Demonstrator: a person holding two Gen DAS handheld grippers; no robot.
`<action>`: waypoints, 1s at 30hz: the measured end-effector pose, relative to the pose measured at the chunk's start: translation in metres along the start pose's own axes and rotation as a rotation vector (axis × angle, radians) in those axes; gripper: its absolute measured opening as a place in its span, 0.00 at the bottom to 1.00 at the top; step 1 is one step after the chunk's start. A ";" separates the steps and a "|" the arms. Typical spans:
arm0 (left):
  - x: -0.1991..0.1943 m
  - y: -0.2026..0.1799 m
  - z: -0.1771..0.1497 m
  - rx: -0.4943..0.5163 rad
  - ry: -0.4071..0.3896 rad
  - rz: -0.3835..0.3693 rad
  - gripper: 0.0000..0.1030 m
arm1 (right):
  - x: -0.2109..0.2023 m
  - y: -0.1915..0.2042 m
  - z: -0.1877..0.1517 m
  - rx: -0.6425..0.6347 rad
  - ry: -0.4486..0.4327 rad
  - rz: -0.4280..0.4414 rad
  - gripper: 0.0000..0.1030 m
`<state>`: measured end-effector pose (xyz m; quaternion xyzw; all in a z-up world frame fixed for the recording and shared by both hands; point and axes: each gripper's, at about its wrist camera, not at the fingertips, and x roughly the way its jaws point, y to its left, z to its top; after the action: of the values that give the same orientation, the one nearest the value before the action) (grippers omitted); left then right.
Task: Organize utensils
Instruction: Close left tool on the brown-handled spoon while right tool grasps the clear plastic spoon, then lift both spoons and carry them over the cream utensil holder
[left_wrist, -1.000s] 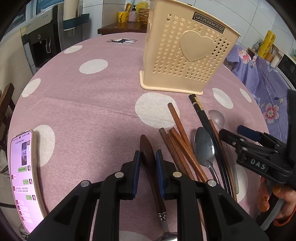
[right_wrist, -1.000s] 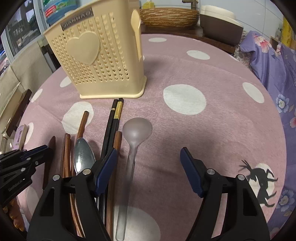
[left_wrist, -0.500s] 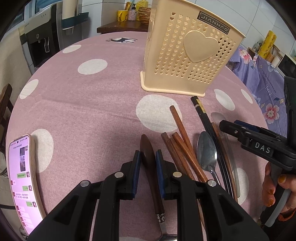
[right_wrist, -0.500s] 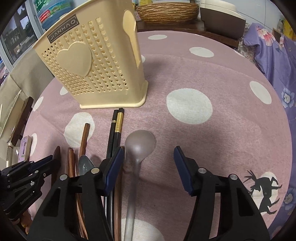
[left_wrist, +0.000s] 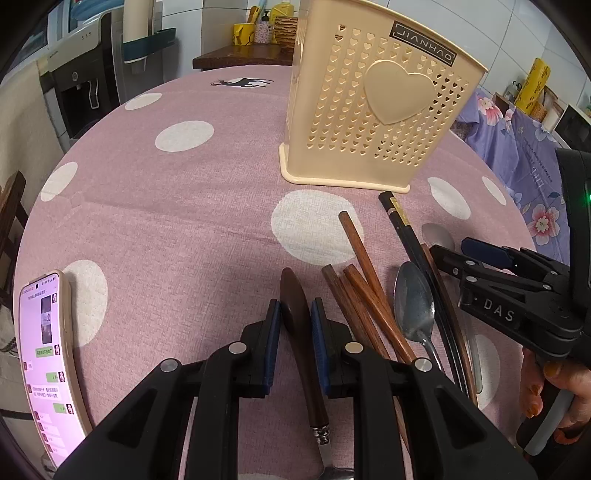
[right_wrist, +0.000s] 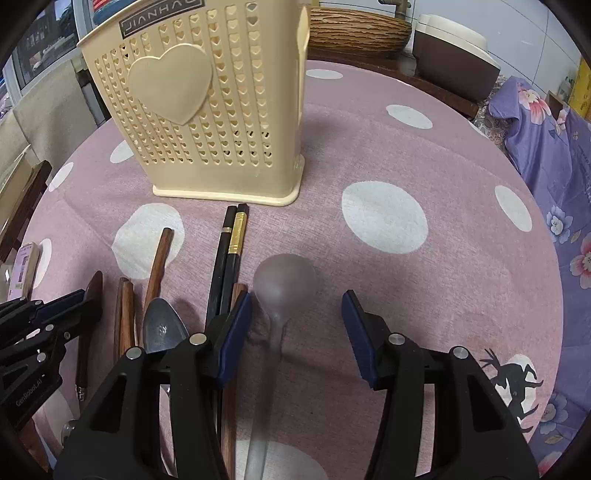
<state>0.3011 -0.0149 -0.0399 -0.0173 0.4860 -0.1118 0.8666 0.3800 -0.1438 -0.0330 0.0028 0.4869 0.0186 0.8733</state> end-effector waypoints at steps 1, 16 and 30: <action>0.001 0.000 0.001 0.001 0.000 0.002 0.18 | 0.000 0.001 0.001 0.004 -0.001 -0.003 0.50; 0.007 -0.004 0.010 0.015 0.004 0.033 0.17 | 0.002 0.008 0.011 0.008 0.006 -0.007 0.36; -0.015 0.001 0.019 -0.015 -0.071 0.024 0.16 | -0.028 -0.017 0.011 0.046 -0.096 0.100 0.36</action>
<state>0.3098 -0.0123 -0.0175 -0.0218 0.4559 -0.0973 0.8844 0.3751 -0.1613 -0.0043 0.0478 0.4440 0.0510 0.8933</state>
